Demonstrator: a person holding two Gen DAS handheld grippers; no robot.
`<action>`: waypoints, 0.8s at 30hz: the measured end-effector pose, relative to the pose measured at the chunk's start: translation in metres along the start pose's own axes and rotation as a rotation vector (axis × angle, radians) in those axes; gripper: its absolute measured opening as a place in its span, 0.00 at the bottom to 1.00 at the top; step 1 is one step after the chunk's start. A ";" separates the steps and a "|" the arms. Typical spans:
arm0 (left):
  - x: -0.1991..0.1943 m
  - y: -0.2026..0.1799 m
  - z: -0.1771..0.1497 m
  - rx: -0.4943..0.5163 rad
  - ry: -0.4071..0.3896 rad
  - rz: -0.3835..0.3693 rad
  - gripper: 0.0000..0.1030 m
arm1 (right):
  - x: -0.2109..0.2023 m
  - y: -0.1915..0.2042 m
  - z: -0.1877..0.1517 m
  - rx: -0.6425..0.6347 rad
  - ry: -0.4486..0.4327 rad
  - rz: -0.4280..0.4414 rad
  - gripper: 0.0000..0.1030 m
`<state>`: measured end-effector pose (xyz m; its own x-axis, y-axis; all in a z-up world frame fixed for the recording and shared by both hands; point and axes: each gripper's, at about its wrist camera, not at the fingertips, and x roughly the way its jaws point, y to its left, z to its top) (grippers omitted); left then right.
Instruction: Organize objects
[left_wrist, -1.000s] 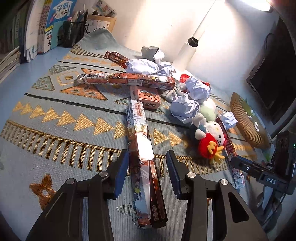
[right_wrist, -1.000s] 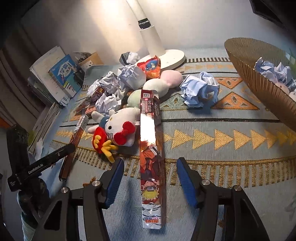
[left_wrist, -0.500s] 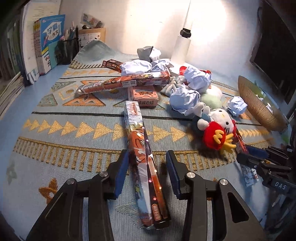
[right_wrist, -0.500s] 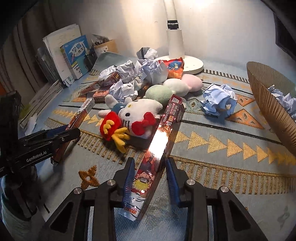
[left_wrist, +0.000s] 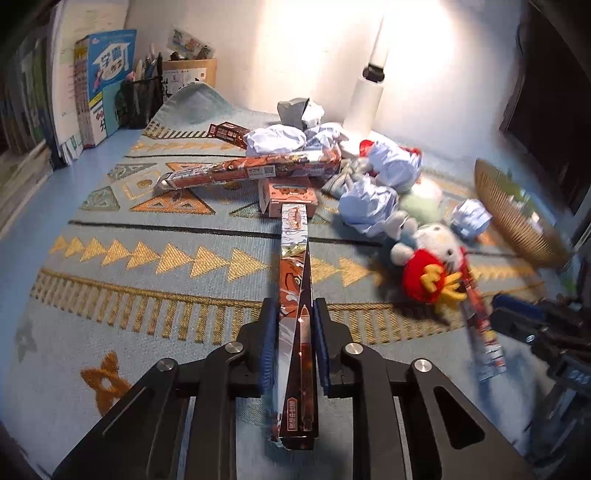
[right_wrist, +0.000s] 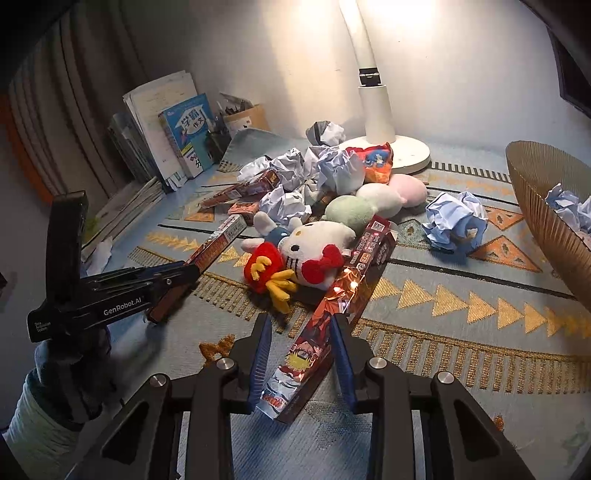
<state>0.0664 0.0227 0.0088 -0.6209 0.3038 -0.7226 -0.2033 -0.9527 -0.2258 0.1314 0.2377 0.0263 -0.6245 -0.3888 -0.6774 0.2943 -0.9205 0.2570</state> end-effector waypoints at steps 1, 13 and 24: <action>-0.004 0.005 -0.001 -0.057 0.002 -0.061 0.15 | -0.003 -0.002 -0.001 0.008 -0.004 0.012 0.27; -0.025 -0.020 -0.018 -0.088 0.001 -0.185 0.14 | 0.020 -0.035 0.004 0.210 0.115 0.083 0.34; -0.043 -0.038 -0.010 -0.037 -0.029 -0.180 0.14 | 0.035 0.022 0.003 -0.015 0.125 -0.275 0.24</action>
<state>0.1086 0.0454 0.0422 -0.5987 0.4688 -0.6494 -0.2851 -0.8824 -0.3742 0.1137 0.2038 0.0100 -0.5889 -0.1168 -0.7997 0.1381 -0.9895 0.0429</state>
